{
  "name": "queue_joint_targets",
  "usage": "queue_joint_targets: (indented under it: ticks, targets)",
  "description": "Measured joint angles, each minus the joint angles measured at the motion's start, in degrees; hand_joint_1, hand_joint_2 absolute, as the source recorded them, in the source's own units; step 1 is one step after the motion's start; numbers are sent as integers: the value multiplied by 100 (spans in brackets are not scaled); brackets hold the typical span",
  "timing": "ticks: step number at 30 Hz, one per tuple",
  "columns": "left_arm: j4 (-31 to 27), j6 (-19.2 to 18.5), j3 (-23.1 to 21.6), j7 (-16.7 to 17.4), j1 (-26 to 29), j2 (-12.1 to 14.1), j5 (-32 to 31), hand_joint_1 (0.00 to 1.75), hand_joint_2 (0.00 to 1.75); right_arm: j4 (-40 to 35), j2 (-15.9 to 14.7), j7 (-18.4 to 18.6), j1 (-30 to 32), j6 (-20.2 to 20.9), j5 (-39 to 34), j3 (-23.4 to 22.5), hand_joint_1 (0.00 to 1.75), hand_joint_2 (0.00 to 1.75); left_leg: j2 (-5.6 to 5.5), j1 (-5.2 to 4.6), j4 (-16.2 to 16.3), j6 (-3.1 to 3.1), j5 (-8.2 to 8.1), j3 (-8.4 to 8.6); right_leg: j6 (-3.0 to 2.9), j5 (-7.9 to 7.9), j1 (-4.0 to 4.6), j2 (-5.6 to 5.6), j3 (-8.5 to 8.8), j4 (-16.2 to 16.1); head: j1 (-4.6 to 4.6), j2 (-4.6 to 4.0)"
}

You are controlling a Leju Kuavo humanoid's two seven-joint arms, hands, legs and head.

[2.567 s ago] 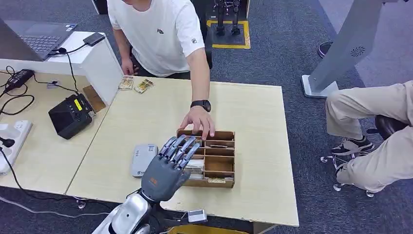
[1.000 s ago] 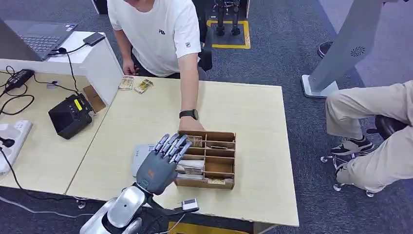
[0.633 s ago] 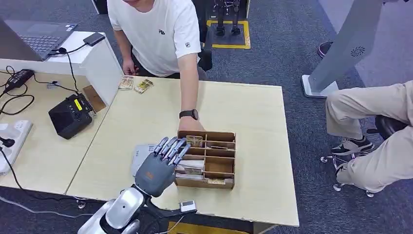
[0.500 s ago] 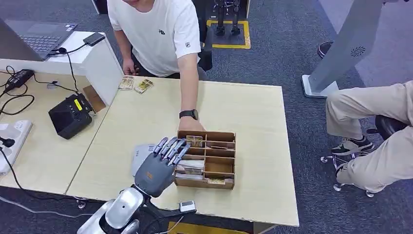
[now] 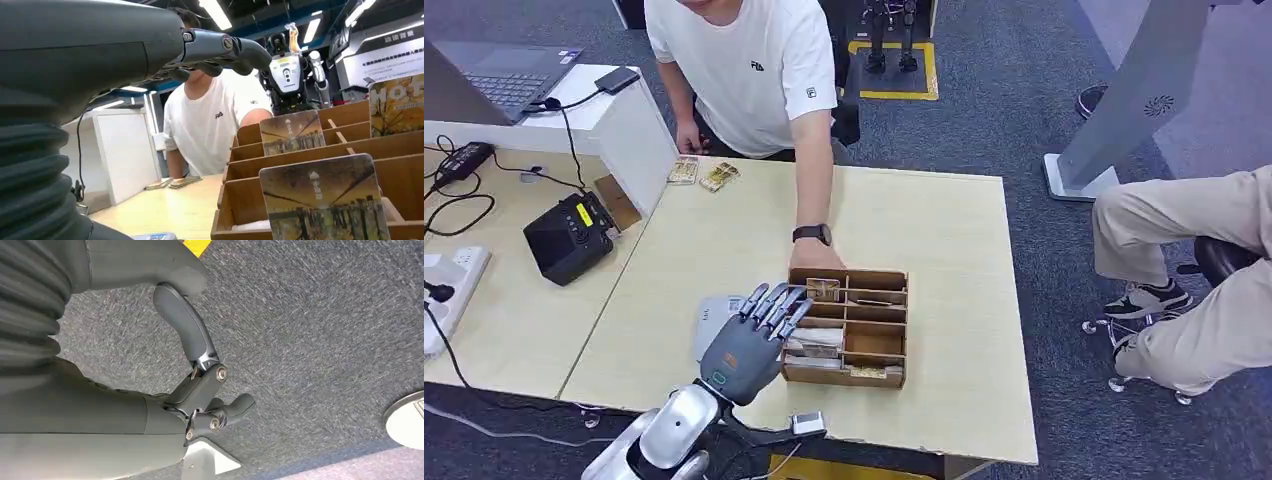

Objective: Pass the card to the sensor for recognition and then transmit it.

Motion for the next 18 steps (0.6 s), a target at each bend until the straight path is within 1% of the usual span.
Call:
queue_joint_targets:
  ticks: [5,12,18]
  targets:
    - [2,-133,0,2,8,22,26,0,175,-13,4,2,0,0,0,0,0,175,0,0,0,0,0,0,0,0,0,0,0,0,0,0]
    - [107,-434,-18,9,7,55,87,0,175,-28,13,39,0,0,9,0,0,175,0,0,0,0,0,1,0,0,0,0,0,0,-2,0]
    - [216,-483,-79,9,6,85,114,0,175,-42,15,41,0,0,37,0,0,175,0,0,0,0,0,0,0,0,0,0,0,0,-2,0]
